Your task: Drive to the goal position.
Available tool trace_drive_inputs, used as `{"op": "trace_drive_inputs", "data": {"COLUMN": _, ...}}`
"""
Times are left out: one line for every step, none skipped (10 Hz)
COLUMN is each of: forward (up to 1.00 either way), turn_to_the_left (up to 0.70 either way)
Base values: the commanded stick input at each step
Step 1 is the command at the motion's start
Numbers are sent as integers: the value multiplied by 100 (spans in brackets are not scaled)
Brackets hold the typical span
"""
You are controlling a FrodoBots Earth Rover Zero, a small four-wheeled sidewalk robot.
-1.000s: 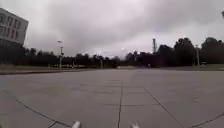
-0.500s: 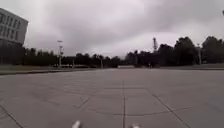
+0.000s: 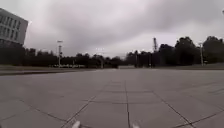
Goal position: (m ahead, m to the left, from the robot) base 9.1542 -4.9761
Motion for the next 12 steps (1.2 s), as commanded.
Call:
{"op": "trace_drive_inputs", "data": {"forward": 70, "turn_to_the_left": 0}}
{"op": "trace_drive_inputs", "data": {"forward": 70, "turn_to_the_left": 0}}
{"op": "trace_drive_inputs", "data": {"forward": 70, "turn_to_the_left": 0}}
{"op": "trace_drive_inputs", "data": {"forward": 70, "turn_to_the_left": 0}}
{"op": "trace_drive_inputs", "data": {"forward": 70, "turn_to_the_left": 0}}
{"op": "trace_drive_inputs", "data": {"forward": 70, "turn_to_the_left": -32}}
{"op": "trace_drive_inputs", "data": {"forward": 70, "turn_to_the_left": -29}}
{"op": "trace_drive_inputs", "data": {"forward": 70, "turn_to_the_left": -26}}
{"op": "trace_drive_inputs", "data": {"forward": 70, "turn_to_the_left": -1}}
{"op": "trace_drive_inputs", "data": {"forward": 70, "turn_to_the_left": 0}}
{"op": "trace_drive_inputs", "data": {"forward": 70, "turn_to_the_left": 0}}
{"op": "trace_drive_inputs", "data": {"forward": 70, "turn_to_the_left": 0}}
